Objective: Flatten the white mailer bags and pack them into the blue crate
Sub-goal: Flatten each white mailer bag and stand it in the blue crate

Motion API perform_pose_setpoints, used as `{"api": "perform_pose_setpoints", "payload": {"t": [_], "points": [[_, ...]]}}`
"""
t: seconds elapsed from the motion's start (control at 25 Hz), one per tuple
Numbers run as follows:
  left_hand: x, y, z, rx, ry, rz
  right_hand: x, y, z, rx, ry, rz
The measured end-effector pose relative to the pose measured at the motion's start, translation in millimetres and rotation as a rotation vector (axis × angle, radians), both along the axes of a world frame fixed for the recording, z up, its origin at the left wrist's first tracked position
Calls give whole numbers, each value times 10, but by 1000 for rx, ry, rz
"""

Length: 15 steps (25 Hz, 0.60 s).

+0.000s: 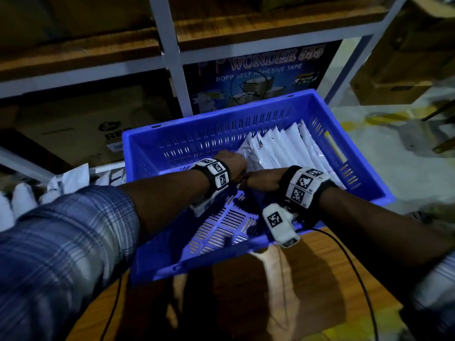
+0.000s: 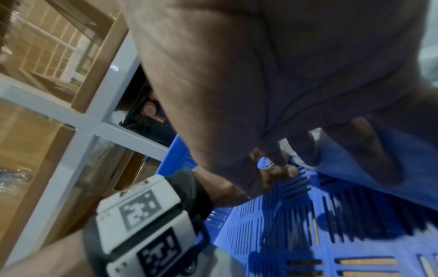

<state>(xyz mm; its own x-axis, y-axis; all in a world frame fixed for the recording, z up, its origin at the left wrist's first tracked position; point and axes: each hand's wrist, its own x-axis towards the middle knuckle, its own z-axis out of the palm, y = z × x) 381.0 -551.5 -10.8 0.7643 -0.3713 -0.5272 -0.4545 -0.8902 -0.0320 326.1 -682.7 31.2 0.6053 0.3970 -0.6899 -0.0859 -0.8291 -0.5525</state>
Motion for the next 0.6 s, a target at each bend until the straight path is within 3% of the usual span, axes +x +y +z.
{"api": "perform_pose_setpoints", "payload": {"t": [0.04, 0.08, 0.16, 0.36, 0.6], "points": [[-10, 10, 20, 11, -10, -16, 52, 82, 21, -202, -96, 118], [-16, 30, 39, 20, -17, -21, 104, 232, 94, -239, -94, -66], [-36, 49, 91, 0, -31, -2, 57, 216, 248, -192, 73, 7], [-115, 54, 311, 0, -47, 0, -13, 218, 309, -172, -23, 127], [-299, 235, 633, -76, -148, 42, -105, 235, 668, -179, -139, 80]]}}
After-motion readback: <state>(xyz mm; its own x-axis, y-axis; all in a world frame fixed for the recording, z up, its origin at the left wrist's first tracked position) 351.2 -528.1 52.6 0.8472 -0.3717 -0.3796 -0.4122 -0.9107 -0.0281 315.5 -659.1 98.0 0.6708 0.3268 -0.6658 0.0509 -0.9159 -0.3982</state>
